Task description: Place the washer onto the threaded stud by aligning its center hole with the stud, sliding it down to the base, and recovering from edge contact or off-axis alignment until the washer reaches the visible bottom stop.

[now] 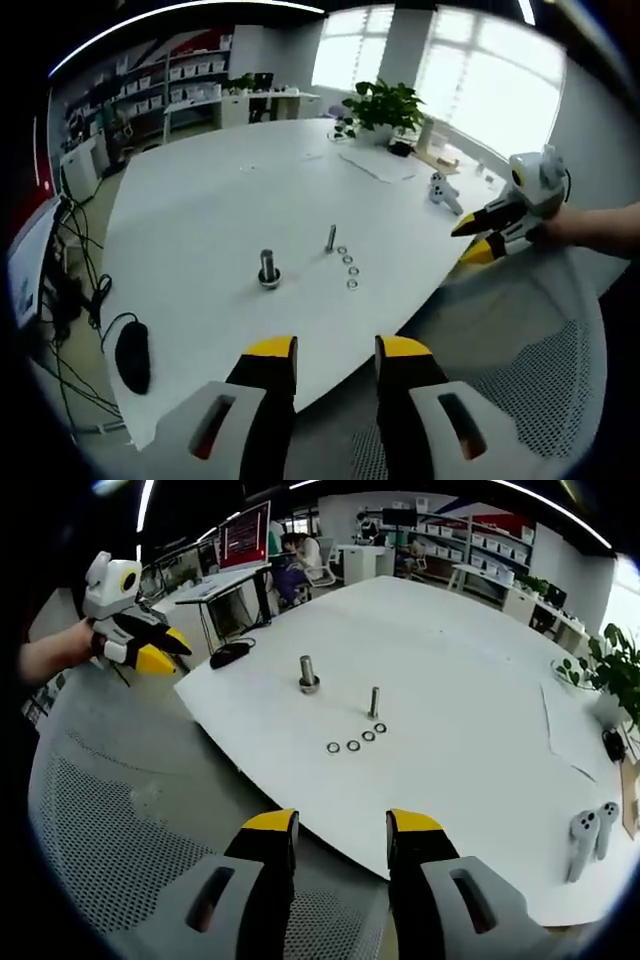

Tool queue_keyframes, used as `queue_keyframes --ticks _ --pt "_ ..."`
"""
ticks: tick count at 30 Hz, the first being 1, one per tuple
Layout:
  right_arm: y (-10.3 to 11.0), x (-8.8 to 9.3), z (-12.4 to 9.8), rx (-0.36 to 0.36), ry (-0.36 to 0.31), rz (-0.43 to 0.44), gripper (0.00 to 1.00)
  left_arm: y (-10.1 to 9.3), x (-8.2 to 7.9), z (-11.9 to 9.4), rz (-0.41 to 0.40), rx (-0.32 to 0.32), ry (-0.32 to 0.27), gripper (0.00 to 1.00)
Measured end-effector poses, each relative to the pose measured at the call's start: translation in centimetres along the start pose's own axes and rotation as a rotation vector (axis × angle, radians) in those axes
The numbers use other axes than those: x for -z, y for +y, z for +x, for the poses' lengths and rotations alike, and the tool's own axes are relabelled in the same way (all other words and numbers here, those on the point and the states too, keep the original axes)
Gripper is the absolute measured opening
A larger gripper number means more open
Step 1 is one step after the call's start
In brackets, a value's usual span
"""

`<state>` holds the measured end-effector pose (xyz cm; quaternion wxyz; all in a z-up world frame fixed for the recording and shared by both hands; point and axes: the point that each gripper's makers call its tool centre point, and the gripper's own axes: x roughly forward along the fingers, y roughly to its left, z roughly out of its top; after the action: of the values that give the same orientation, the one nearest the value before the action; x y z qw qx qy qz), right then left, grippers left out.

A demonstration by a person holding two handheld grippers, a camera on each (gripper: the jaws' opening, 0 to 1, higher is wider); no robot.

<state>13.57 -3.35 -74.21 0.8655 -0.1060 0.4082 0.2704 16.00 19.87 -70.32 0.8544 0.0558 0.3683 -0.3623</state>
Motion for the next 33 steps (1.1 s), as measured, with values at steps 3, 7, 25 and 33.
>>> queue_keyframes --ticks 3,7,25,33 --pt "-0.1 0.0 0.1 -0.003 0.002 0.004 0.37 1.1 -0.8 -0.1 0.06 -0.071 -0.03 0.29" --pt "0.0 0.2 0.1 -0.003 0.01 -0.003 0.37 0.6 -1.1 -0.3 0.078 -0.072 -0.056 0.3" --pt "0.4 0.5 0.2 -0.007 0.029 -0.01 0.37 1.3 -0.1 -0.1 -0.014 -0.065 -0.047 0.3" --pt "0.6 0.2 0.3 -0.02 0.024 -0.014 0.38 1.9 -0.3 -0.3 -0.062 -0.062 -0.064 0.31"
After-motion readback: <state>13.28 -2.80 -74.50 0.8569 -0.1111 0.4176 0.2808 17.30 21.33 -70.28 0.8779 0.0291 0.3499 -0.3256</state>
